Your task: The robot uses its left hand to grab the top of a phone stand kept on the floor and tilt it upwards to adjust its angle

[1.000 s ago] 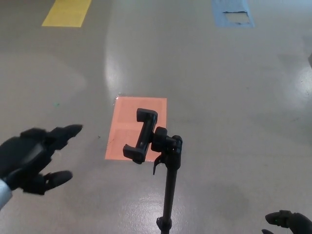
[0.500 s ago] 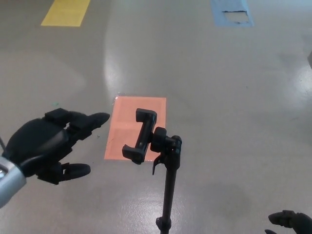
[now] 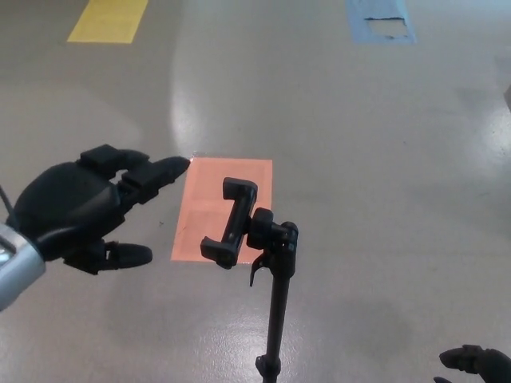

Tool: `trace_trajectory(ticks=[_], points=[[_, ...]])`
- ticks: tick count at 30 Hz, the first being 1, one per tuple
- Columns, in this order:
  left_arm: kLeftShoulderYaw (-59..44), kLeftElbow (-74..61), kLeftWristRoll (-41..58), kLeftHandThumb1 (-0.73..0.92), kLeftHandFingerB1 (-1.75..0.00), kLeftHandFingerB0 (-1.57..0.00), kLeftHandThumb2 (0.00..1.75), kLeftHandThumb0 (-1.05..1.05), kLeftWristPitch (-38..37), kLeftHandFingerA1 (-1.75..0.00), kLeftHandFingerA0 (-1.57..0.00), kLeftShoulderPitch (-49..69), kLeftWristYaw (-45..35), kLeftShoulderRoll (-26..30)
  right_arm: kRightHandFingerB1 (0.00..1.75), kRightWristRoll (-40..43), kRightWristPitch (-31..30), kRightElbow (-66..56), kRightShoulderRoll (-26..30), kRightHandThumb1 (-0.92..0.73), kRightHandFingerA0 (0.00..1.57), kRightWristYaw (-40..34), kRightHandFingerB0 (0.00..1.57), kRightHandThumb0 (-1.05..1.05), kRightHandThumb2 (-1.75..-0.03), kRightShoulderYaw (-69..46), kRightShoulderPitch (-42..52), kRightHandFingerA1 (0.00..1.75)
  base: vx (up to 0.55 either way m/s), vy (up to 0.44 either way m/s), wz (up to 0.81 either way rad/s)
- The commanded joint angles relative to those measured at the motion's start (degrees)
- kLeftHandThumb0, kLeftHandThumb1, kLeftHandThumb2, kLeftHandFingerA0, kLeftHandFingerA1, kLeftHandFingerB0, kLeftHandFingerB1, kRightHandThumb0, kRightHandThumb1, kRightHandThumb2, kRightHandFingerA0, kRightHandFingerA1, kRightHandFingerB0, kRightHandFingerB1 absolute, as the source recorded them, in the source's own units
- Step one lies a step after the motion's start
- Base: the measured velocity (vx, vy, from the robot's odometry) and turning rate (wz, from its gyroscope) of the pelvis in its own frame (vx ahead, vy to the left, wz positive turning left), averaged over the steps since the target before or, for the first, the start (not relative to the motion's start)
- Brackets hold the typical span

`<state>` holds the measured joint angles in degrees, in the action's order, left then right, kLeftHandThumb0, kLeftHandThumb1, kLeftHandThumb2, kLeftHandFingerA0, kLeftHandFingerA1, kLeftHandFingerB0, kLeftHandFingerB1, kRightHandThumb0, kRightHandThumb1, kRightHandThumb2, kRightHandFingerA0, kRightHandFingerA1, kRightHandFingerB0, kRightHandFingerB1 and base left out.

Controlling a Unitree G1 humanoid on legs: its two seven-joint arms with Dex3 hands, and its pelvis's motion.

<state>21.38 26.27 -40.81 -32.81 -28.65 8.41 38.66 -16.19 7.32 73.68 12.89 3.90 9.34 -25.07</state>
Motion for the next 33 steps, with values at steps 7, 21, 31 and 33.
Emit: trace_trajectory(ticks=[7, 21, 31, 33], points=[[-2.77, -0.27, -0.70, 0.67, -0.18, 0.00, 1.04, -0.83, 0.43, -0.14, 0.00, -1.41, 0.55, 0.35, 0.32, -0.86, -0.66, 0.26, 1.14, -0.77, 0.28, 0.35, 0.27, -0.59, -0.63, 0.65, 0.38, 0.36, 0.00, 0.000, 0.00], [-3.49, -10.81, -0.22, 0.64, -0.19, 0.00, 0.99, -0.84, 2.65, -0.11, 0.00, 0.47, -4.95, -0.26, 0.33, -1.30, -1.04, 0.41, 1.17, -0.74, 0.26, 1.21, 0.29, -0.58, -0.64, 1.04, 0.23, 0.35, 0.00, 0.000, 0.00], [-2.95, -16.87, -2.04, 0.60, -0.22, -0.04, 0.94, -0.82, 3.73, -0.13, -0.03, 1.28, -6.79, -1.19, 0.33, -1.45, -1.23, 0.41, 1.07, -0.75, 0.26, 1.62, 0.28, -0.57, -0.64, 1.19, -0.03, 0.37, 0.00, 0.000, 0.00], [-2.73, -17.35, -2.90, 0.59, -0.24, -0.04, 0.95, -0.78, 3.66, -0.17, 0.00, 1.32, -6.80, -1.21, 0.34, -1.50, -1.16, 0.49, 1.10, -0.75, 0.26, 1.70, 0.28, -0.56, -0.64, 1.21, -0.02, 0.37, 0.00, 0.000, 0.00]])
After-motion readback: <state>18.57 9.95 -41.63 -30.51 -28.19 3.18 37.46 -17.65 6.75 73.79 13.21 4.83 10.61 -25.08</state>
